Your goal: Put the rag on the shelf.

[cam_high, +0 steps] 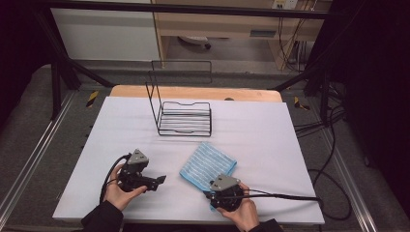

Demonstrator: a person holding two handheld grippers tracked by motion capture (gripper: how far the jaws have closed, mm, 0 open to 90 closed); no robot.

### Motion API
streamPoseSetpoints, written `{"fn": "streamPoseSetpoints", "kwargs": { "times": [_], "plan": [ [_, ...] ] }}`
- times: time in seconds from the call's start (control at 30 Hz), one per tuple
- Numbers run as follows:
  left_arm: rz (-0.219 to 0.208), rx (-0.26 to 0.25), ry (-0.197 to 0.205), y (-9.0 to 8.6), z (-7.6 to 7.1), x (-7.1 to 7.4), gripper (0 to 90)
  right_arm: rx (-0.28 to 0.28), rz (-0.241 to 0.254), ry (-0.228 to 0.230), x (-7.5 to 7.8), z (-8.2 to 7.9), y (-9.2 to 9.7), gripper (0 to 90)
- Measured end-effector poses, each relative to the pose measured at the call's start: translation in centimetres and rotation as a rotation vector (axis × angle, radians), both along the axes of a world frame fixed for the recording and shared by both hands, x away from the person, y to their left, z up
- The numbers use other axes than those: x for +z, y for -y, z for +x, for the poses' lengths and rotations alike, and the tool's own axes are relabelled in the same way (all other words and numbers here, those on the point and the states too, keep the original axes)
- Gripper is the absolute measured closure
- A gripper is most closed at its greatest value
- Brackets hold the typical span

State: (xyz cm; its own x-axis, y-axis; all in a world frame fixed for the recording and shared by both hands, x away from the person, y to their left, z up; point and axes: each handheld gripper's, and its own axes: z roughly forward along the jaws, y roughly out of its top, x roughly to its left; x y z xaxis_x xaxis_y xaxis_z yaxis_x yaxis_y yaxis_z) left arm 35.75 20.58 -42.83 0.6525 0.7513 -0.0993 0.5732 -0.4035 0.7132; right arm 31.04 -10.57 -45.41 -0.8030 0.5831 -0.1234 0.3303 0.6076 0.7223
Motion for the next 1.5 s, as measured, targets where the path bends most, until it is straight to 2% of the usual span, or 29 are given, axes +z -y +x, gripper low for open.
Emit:
{"fn": "streamPoseSetpoints", "kwargs": {
  "times": [0.13, 0.2, 0.33, 0.5, 0.57, 0.73, 0.77, 0.87, 0.9, 0.93, 1.0, 1.03, 1.1, 1.13, 1.17, 1.2, 1.27, 1.3, 1.33, 1.4, 1.43, 1.5],
  "plan": [
    [-0.006, 0.002, 0.001, -0.1, 0.0, 0.1, 10.8, 0.016, -0.021, 0.012, 0.2, 0.2, 0.1, 68.9],
    [-0.004, 0.005, -0.003, -0.3, 0.1, 0.0, 11.2, 0.022, -0.015, 0.0, 0.4, 0.4, 0.3, 73.0],
    [-0.004, 0.006, -0.002, -0.3, 0.1, 0.0, 11.7, 0.036, 0.023, -0.052, 1.0, 1.1, 1.2, 75.9],
    [-0.006, 0.008, -0.003, -0.4, 0.1, 0.0, 12.2, 0.085, 0.033, -0.072, 2.2, 1.3, 2.8, 76.4],
    [-0.005, 0.009, -0.005, -0.4, 0.1, 0.0, 12.2, 0.118, 0.012, -0.082, 2.5, 1.3, 3.6, 76.3],
    [-0.004, 0.003, -0.004, -0.3, 0.1, 0.0, 12.3, 0.173, 0.013, -0.12, 2.6, 1.4, 5.4, 75.8],
    [-0.005, 0.003, -0.005, -0.3, 0.1, 0.0, 12.4, 0.186, 0.022, -0.124, 2.7, 1.4, 6.1, 74.5],
    [-0.007, 0.0, -0.008, -0.2, 0.1, 0.0, 13.0, 0.183, 0.039, -0.151, 2.5, 1.5, 6.6, 70.1],
    [-0.012, -0.001, -0.009, -0.2, 0.0, 0.0, 13.0, 0.176, 0.054, -0.161, 2.4, 1.6, 6.7, 67.1],
    [-0.016, -0.004, -0.01, -0.1, 0.0, 0.1, 14.5, 0.166, 0.091, -0.17, 2.5, 1.6, 6.8, 60.8],
    [-0.034, -0.011, -0.008, 0.2, -0.1, 0.4, 16.1, 0.163, 0.11, -0.162, 2.6, 1.6, 6.9, 58.2],
    [-0.044, -0.018, -0.006, 0.5, -0.2, 0.5, 16.9, 0.132, 0.153, -0.137, 3.2, 1.8, 7.2, 51.7],
    [-0.055, -0.037, 0.0, 1.2, -0.3, 0.9, 18.8, 0.069, 0.199, -0.115, 3.8, 2.2, 7.9, 44.7],
    [-0.058, -0.046, 0.0, 1.6, -0.3, 1.0, 19.6, 0.033, 0.213, -0.109, 3.9, 2.5, 8.3, 45.0],
    [-0.067, -0.061, -0.001, 2.3, -0.2, 1.2, 19.6, 0.033, 0.213, -0.109, 3.9, 2.5, 8.3, 45.0],
    [-0.075, -0.076, -0.006, 3.0, -0.2, 1.3, 22.7, -0.116, 0.232, -0.109, 3.8, 3.6, 9.2, 45.8],
    [-0.078, -0.12, -0.025, 5.1, -0.1, 1.4, 26.5, -0.215, 0.236, -0.125, 3.1, 4.7, 9.9, 46.5],
    [-0.078, -0.12, -0.025, 5.1, -0.1, 1.4, 28.7, -0.215, 0.236, -0.125, 3.1, 4.7, 9.9, 46.5],
    [-0.068, -0.138, -0.028, 6.1, -0.1, 1.2, 31.2, -0.298, 0.237, -0.147, 2.0, 6.0, 10.2, 47.8],
    [-0.054, -0.158, -0.043, 7.3, 0.0, 0.9, 37.0, -0.329, 0.212, -0.156, 1.3, 6.8, 10.2, 48.3],
    [-0.05, -0.17, -0.061, 8.2, 0.2, 0.5, 37.0, -0.329, 0.212, -0.156, 1.3, 6.8, 10.2, 48.3],
    [-0.026, -0.194, -0.083, 9.3, 0.4, -0.2, 43.6, -0.361, 0.226, -0.181, 0.4, 8.0, 9.7, 49.1]
  ]
}}
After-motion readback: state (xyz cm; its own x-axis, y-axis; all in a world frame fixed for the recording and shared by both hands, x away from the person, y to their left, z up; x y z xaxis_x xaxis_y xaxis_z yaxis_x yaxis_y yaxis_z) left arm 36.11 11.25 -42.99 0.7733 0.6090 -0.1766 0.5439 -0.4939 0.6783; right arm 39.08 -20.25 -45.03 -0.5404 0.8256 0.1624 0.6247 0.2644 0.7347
